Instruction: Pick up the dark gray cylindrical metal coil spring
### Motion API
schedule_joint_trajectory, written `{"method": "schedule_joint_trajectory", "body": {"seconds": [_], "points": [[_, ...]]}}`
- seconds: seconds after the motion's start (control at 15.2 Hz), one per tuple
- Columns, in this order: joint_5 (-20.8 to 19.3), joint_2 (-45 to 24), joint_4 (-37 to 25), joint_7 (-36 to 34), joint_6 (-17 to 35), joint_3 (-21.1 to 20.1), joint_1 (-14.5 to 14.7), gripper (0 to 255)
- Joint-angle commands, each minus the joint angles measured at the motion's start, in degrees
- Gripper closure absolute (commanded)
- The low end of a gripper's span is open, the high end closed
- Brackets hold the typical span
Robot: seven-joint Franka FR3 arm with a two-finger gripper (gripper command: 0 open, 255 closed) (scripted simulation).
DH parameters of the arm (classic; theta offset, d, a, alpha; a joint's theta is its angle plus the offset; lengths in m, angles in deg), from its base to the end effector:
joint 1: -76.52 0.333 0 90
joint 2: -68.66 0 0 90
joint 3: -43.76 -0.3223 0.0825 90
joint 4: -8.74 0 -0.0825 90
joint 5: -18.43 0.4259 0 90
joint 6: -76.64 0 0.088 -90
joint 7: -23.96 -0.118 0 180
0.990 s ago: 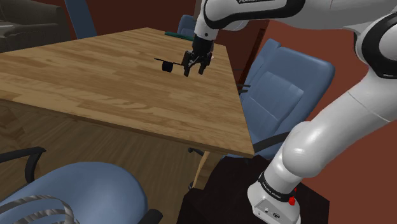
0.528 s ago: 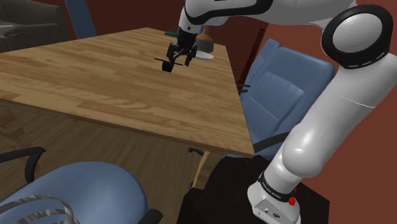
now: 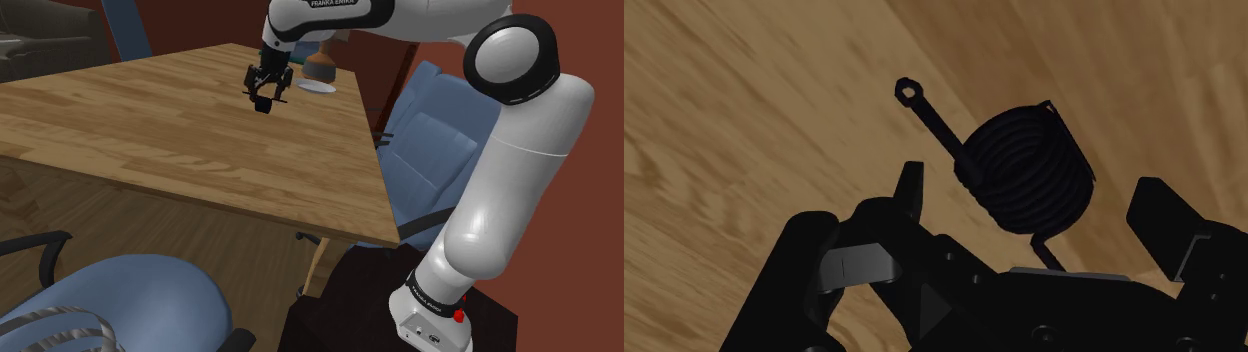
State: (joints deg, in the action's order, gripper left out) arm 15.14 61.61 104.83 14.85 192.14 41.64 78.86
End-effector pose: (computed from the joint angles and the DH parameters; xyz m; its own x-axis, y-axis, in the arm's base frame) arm 0.6645 0.0468 0.5300 0.9739 -0.0594 0.2190 -0.0646 -0.9978 0.0169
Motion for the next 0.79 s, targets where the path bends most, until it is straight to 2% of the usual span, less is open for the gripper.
{"method": "schedule_joint_trajectory", "body": {"seconds": [0.0,0.26,0.33,0.73], "points": [[-0.1,-0.2,1.2,-0.2,1.4,0.0,0.0,0],[-0.1,-0.3,3.0,-0.3,3.4,0.0,0.0,0],[-0.1,-0.3,3.1,-0.3,3.4,0.0,0.0,255],[-0.1,-0.4,3.0,-0.3,3.4,0.0,0.0,255]]}}
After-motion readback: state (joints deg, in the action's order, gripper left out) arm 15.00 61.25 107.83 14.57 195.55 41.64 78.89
